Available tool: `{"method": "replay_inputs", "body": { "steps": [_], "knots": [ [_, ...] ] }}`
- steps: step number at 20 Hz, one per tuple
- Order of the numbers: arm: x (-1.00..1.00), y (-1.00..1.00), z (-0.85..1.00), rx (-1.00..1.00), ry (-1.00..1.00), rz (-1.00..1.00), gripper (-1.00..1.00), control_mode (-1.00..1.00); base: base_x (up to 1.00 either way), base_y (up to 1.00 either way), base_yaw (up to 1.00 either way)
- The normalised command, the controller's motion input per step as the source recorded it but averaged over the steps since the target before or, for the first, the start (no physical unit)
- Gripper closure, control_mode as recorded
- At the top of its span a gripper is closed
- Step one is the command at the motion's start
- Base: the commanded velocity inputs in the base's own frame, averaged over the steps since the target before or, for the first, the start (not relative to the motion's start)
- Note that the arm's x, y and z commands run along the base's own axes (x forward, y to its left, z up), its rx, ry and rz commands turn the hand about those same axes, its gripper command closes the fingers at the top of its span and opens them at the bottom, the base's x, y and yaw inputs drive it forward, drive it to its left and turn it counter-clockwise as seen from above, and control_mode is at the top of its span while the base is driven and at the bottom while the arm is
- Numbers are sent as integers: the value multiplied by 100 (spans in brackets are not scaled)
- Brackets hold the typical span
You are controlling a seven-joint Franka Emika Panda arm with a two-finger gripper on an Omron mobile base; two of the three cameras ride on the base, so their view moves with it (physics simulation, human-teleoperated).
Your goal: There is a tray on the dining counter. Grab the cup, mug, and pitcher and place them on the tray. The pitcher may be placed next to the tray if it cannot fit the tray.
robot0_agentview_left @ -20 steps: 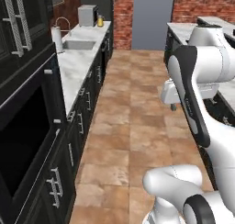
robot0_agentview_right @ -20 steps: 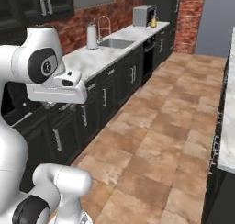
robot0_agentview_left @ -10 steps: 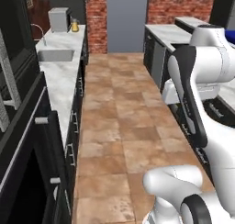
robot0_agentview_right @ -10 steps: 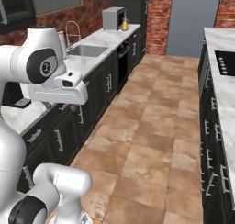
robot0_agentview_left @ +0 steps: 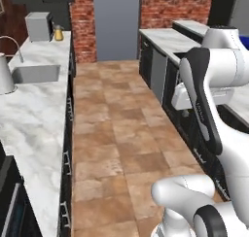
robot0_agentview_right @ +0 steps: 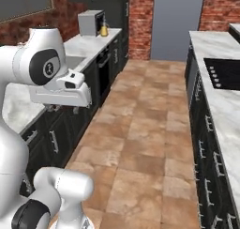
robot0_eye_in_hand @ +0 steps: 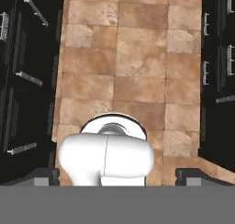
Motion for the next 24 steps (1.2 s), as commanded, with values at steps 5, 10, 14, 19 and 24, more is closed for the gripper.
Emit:
{"method": "replay_inputs", "body": {
  "steps": [5, 10, 14, 19, 24],
  "knots": [
    [0, 0, 0, 0, 0, 0, -100, 100, 100, 22, -30],
    [0, 0, 0, 0, 0, 0, -100, 100, 100, 7, -12],
    [0, 0, 0, 0, 0, 0, -100, 100, 100, 0, 0],
    [0, 0, 0, 0, 0, 0, -100, 100, 100, -6, 0],
    [0, 0, 0, 0, 0, 0, -100, 100, 100, -16, 0]
  ]
}}
